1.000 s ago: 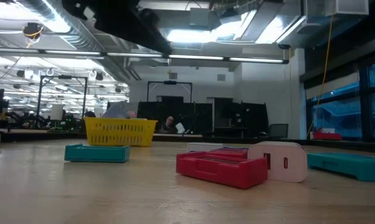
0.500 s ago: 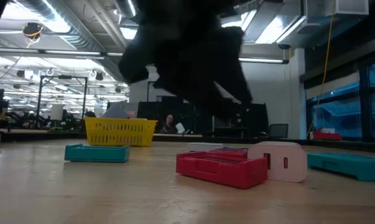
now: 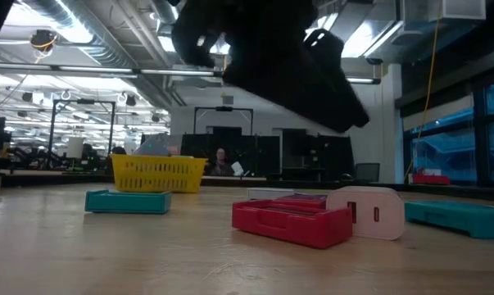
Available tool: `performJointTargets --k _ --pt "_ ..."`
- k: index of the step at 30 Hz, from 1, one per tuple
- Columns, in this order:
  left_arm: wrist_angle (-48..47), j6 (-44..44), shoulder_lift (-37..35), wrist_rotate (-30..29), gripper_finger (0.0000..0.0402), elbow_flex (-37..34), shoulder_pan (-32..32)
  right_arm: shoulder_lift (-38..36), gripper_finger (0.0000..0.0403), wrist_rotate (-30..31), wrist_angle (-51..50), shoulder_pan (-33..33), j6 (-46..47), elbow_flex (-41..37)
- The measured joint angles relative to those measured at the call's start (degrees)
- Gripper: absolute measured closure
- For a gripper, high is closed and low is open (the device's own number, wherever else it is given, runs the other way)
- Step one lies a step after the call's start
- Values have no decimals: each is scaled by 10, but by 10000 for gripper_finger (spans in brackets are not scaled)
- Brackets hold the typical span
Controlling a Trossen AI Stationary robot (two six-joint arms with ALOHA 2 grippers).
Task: Pick & Place Office items
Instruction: Put the pink charger adapter into the yellow bin
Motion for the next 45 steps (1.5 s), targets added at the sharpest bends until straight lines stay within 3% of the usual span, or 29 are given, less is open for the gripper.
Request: performJointTargets --k 12,30,34,40,45 --pt "40 -29 43 19 76 -1 7 0 164 0 0 -1 1 0" --pt "74 -42 84 46 75 1 8 0 164 -2 1 -1 15 0" --pt "69 -38 87 48 85 0 13 0 164 -2 1 -1 16 0" --pt "71 -38 86 46 142 0 13 0 164 -2 2 -1 17 0" --pt "74 -40 86 48 143 0 13 0 164 -2 2 -1 17 0"
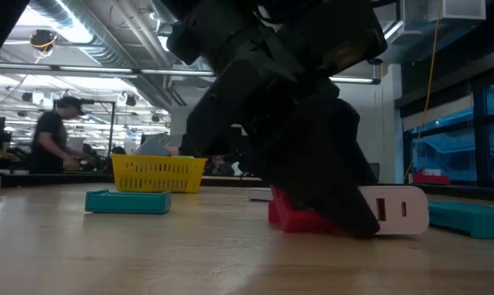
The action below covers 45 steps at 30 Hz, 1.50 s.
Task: Pick & Place Office items
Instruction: Put the pink charger adapter into the yellow bin
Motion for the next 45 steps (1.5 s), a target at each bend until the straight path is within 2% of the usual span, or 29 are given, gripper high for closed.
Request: performJointTargets --k 6,10,14,21,26,28,32,37,42,45 --pt "0 6 -16 -10 143 -1 0 0 164 0 0 0 4 0" --pt "-15 27 -55 -54 143 -1 0 0 164 0 0 0 12 0" --pt "-97 34 -91 -139 143 0 7 0 164 -3 0 0 15 0" --pt "-290 -12 -102 -229 143 0 51 0 164 -13 0 0 28 0" --pt "-404 -32 -108 -260 143 -2 95 0 164 -14 0 0 33 0" --pt "-418 -40 -126 -259 143 -13 114 0 164 -16 -2 0 41 0" --pt "-388 -44 -201 -253 143 -74 144 0 164 -21 -4 1 53 0" --pt "-327 -55 -338 -250 143 -167 184 0 164 -22 -6 1 59 0" --pt "-310 -71 -459 -229 143 -247 238 0 164 -21 -6 1 63 0" --pt "-317 -85 -505 -208 143 -288 269 0 164 -19 -6 1 63 0"
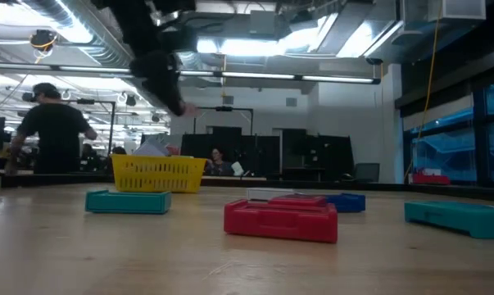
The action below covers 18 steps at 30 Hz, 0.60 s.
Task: Pick & Place Office items
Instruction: Put the pink charger adapter into the yellow bin
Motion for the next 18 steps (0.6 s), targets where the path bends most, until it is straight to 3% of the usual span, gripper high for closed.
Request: performJointTargets --k 8,18 --pt "-3 -27 -60 44 143 -93 42 0 164 6 0 -2 -3 0" --pt "28 -33 -67 71 143 -107 64 0 164 6 0 -3 7 0"
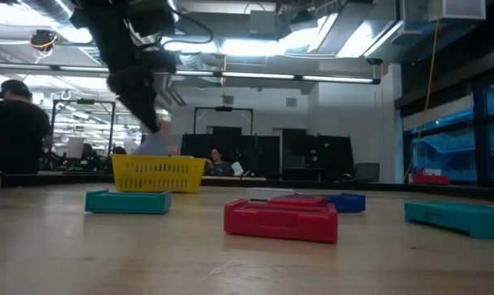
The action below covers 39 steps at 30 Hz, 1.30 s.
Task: Pick & Place Office items
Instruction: Put the pink charger adapter into the yellow bin
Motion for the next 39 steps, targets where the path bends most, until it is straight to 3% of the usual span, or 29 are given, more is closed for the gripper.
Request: performJointTargets --k 12,23,39 --pt "76 -1 33 56 142 0 0 0 164 0 0 0 -11 0" --pt "74 -1 103 33 141 1 0 0 164 0 0 0 -10 0" --pt "36 0 68 -4 139 0 -1 0 164 0 -1 0 0 0"
